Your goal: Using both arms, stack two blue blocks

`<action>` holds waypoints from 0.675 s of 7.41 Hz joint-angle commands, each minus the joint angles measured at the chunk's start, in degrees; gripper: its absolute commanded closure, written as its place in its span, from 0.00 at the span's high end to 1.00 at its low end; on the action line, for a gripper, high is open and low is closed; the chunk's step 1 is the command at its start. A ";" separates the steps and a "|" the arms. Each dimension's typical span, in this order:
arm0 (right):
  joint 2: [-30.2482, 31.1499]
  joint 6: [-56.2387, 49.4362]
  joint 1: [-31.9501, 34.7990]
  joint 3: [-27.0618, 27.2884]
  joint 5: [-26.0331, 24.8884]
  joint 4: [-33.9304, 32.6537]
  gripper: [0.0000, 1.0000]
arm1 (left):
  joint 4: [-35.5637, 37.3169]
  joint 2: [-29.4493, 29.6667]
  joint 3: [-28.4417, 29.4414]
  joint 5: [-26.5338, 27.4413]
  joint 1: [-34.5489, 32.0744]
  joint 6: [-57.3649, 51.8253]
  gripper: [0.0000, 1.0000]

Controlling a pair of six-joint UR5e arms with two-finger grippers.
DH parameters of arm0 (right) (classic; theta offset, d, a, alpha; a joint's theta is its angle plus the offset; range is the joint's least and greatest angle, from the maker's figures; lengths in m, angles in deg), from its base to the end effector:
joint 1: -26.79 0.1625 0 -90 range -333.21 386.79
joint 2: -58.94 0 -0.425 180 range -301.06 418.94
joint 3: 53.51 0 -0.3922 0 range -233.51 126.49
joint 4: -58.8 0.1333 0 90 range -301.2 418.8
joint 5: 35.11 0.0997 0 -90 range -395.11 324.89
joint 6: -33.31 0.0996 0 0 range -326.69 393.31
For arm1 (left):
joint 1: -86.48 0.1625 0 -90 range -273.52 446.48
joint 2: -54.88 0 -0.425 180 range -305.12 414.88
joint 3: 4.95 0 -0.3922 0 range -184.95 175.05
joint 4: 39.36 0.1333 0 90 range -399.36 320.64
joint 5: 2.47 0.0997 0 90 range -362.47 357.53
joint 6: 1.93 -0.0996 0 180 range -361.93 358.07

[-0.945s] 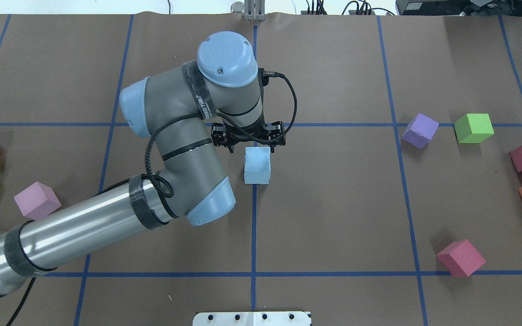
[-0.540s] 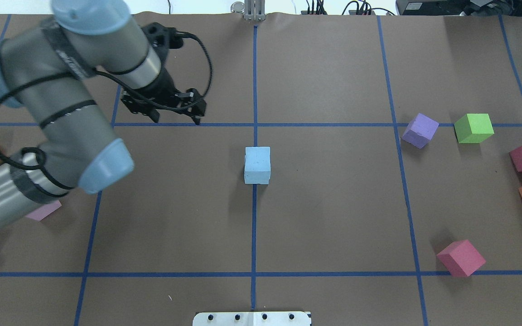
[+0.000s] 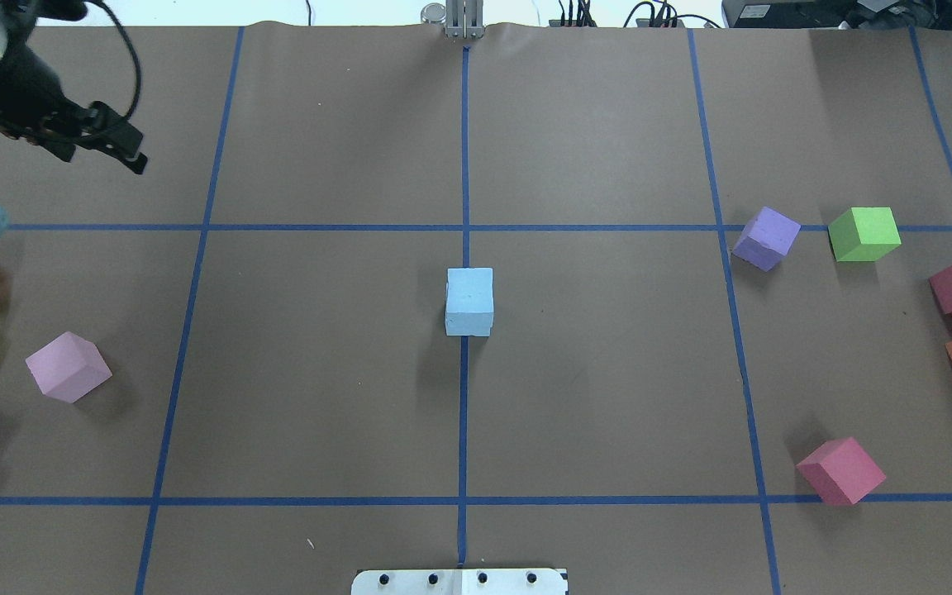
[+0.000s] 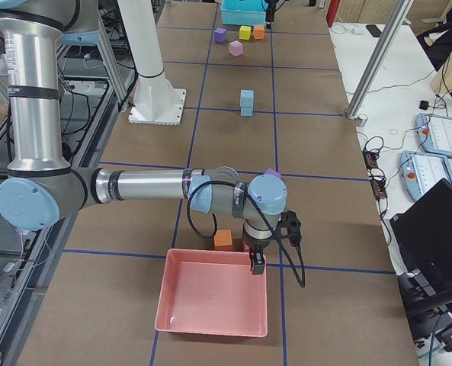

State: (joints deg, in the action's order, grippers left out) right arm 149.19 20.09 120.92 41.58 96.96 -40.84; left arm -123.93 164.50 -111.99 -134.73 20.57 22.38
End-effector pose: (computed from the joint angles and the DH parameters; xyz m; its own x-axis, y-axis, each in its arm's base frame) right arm 0.1011 -0.4761 0.6364 0.7333 -0.1208 0.6691 0.0985 0.9926 0.0712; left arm 0.1765 -0.5573 0.3400 0.6297 0.2440 -0.7375 -0.0985 0.9668 0.2358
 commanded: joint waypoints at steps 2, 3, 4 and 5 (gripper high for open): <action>-0.51 1.79 0.00 0.10 0.83 0.15 1.00 | -0.08 -8.18 4.19 -5.63 -12.90 -17.60 0.98; -0.52 1.79 0.00 0.10 0.83 0.15 1.00 | -0.86 -10.02 5.16 -5.64 -14.41 -18.59 0.98; -0.86 1.79 0.00 0.01 0.74 0.15 1.00 | -1.04 -10.47 6.47 -5.64 -14.86 -18.60 0.98; -0.95 1.79 0.00 0.01 0.74 0.15 1.00 | -0.78 -10.48 7.88 -5.64 -15.99 -20.86 0.98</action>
State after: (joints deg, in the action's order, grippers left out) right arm 148.43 21.87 120.92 41.64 97.72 -40.69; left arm -124.77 154.48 -105.80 -140.30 5.96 3.61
